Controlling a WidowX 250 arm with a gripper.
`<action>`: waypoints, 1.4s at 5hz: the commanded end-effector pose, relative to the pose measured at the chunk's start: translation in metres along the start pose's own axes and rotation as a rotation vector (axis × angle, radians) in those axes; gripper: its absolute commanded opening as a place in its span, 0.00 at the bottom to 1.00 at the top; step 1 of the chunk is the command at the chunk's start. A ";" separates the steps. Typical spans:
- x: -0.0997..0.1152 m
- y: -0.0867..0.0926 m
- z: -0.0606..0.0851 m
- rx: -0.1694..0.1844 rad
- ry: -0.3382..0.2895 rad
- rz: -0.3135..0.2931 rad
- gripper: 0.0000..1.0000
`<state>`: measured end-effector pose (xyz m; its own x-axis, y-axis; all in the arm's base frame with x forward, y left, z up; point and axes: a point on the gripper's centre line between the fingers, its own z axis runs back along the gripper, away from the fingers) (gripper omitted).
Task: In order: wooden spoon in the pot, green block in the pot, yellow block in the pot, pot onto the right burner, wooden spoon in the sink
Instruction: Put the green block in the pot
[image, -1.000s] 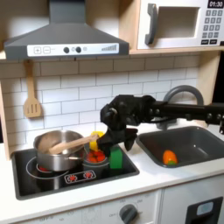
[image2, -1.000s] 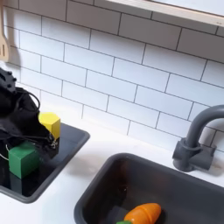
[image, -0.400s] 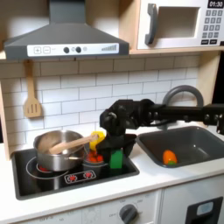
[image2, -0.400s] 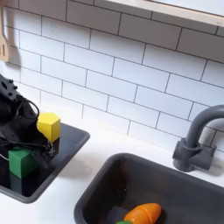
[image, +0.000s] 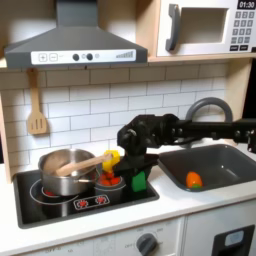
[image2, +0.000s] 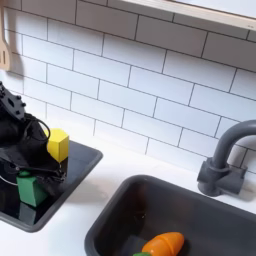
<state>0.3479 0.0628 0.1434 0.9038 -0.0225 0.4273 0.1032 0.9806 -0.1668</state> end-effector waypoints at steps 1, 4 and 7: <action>0.024 -0.029 0.033 -0.063 -0.153 -0.033 0.00; 0.046 -0.006 0.090 0.013 -0.374 0.096 0.00; 0.064 0.048 0.099 0.109 -0.438 0.224 0.00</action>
<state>0.3704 0.1259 0.2493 0.6382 0.2603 0.7245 -0.1382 0.9646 -0.2248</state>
